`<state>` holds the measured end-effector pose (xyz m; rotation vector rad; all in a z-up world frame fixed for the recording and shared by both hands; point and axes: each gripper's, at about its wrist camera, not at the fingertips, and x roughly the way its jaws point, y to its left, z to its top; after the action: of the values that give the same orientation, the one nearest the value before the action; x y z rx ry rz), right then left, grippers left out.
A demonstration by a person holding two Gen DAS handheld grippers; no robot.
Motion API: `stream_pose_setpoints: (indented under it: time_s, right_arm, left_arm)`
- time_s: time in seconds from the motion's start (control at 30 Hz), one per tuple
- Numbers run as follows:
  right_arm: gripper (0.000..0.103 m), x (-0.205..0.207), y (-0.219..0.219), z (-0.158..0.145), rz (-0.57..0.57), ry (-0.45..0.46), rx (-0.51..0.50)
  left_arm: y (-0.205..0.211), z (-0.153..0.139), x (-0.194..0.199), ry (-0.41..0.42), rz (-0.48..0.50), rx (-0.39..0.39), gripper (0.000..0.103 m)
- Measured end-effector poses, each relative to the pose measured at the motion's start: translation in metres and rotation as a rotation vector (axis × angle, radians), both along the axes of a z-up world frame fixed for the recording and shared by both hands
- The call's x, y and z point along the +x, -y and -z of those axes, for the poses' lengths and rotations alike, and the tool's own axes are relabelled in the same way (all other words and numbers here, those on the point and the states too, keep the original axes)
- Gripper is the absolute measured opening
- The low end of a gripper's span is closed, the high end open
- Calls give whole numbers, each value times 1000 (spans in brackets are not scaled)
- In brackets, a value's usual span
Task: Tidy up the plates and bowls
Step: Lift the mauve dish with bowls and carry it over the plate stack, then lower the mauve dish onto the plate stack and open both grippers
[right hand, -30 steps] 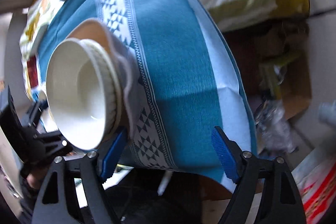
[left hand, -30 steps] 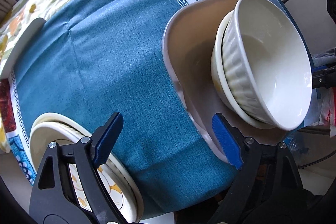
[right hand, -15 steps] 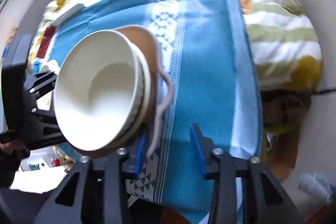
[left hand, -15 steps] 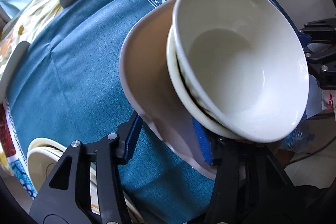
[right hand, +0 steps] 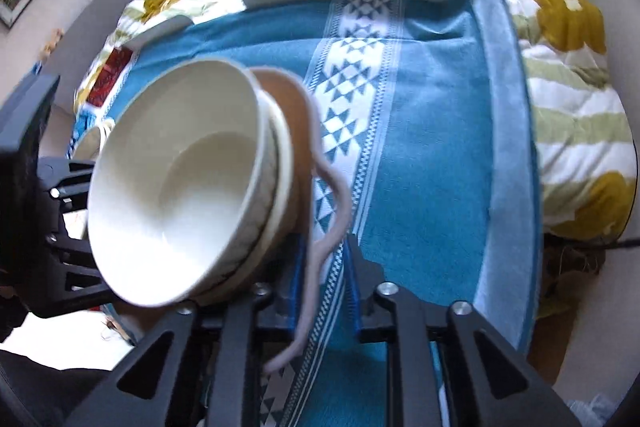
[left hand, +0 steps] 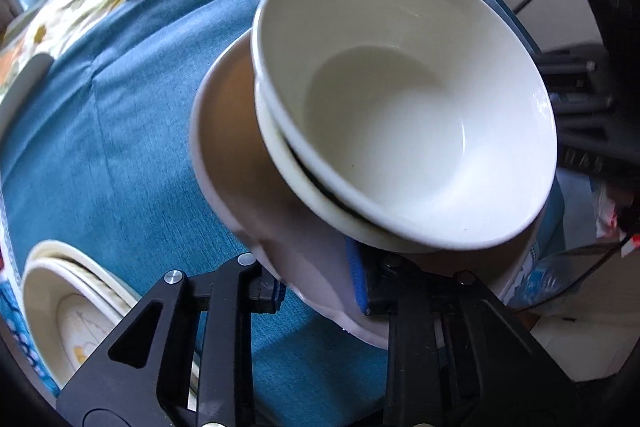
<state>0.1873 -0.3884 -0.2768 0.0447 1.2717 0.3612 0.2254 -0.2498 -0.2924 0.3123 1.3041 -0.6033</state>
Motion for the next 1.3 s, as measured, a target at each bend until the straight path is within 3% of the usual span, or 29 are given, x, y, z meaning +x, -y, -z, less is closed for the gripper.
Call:
stream_pose_setpoints:
  time_s: [0.17,0.3,0.47,0.6,0.77,0.9,1.07,1.3]
  right_arm:
    - [8,-8,-6,2,23,41,33]
    - [8,-13,-14,0,30,74,29]
    - [8,-7,-25,-7,29,70,20]
    - [8,-4,-35,-31,3,70,-5]
    - [8,-2,-62,-71,-48,83,-27]
    - [8,0,-103,-93,-82,83,-30]
    - [8,-2,-160,-92,-92,58,-12]
    - [8,-12,-226,-66,-48,10,-2]
  left_arm:
    - [-18,-2,10,8,-156,-38,11]
    - [-19,-10,11,72,-162,-15,10]
    - [-28,-19,6,69,-180,-24,10]
    - [-41,-40,6,72,-220,-57,10]
    - [-84,-86,-2,85,-280,-77,10]
    - [-132,-104,-8,74,-314,-86,10]
    - [-196,-100,-20,46,-340,-75,10]
    - [-260,-70,-36,-23,-331,-61,10]
